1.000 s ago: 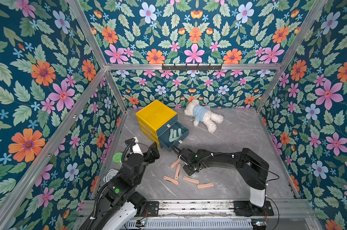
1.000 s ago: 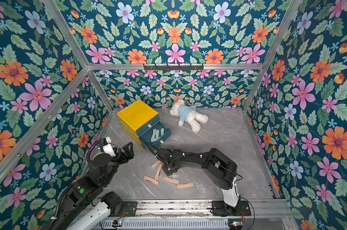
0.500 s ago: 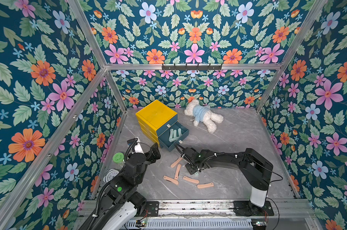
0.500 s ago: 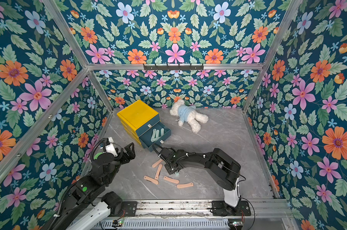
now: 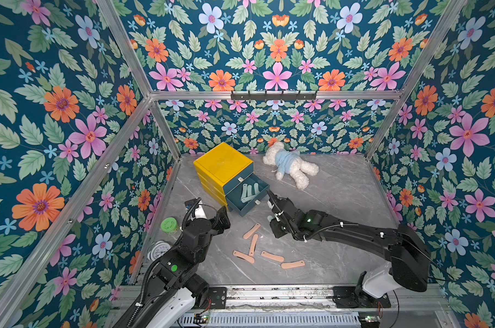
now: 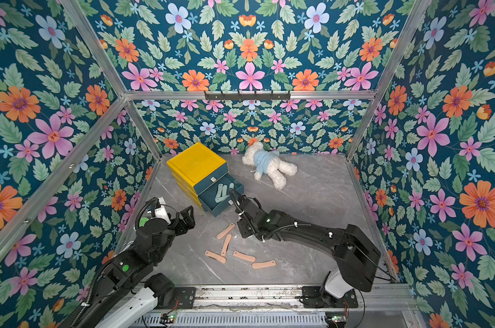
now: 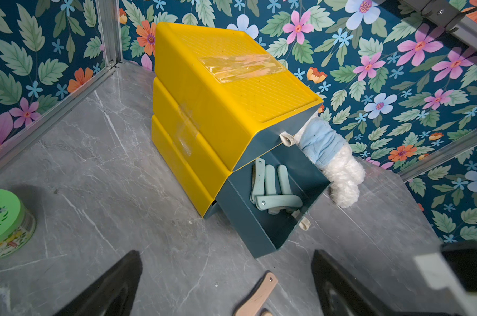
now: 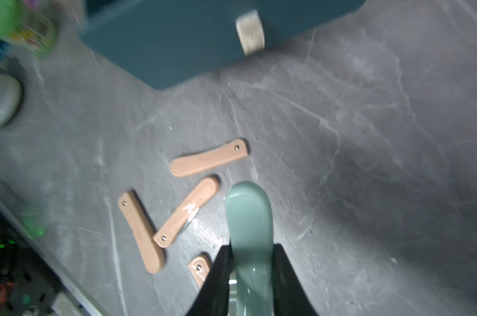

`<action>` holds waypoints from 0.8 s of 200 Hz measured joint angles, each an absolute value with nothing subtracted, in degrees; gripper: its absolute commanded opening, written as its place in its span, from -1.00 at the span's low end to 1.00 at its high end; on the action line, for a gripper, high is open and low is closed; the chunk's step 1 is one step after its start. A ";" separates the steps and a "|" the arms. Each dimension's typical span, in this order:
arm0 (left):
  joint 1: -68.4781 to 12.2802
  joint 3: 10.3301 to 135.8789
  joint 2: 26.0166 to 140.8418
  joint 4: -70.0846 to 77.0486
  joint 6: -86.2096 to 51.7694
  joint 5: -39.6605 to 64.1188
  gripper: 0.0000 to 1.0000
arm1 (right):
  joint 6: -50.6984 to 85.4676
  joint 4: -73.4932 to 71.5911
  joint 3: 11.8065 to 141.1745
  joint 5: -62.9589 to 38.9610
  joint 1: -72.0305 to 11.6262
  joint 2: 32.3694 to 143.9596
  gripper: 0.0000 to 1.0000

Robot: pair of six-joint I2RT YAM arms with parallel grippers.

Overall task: Place the fruit knives into the drawer by color
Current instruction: Pick up the fruit knife from the center of the board, then place the fruit knife in the drawer.

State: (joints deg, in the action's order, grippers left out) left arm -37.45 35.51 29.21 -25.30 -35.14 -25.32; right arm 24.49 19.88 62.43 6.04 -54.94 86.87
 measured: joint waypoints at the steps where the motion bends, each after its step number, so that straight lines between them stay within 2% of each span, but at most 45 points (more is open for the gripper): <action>1: -37.45 35.48 29.21 -25.30 -35.16 -25.34 0.99 | 24.49 19.86 62.48 6.04 -54.89 86.74 -0.77; 47: -37.45 34.35 29.21 -25.32 -35.81 -25.32 0.99 | 26.13 14.41 72.66 1.61 -51.55 86.70 -0.75; 109: -37.45 34.89 29.76 -26.15 -36.03 -25.04 0.98 | 37.78 5.87 85.97 -2.90 -45.87 104.05 -0.69; 128: -37.45 35.22 30.20 -26.87 -36.03 -24.64 0.99 | 40.38 5.28 90.17 -3.11 -45.56 108.18 -0.59; 160: -37.45 35.94 31.40 -27.49 -36.01 -23.57 0.99 | 43.35 4.51 91.81 -4.27 -45.10 110.78 -0.21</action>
State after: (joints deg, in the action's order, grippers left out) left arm -37.45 35.94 31.40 -27.49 -36.01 -23.57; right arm 43.35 4.51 91.81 -4.27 -45.10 110.78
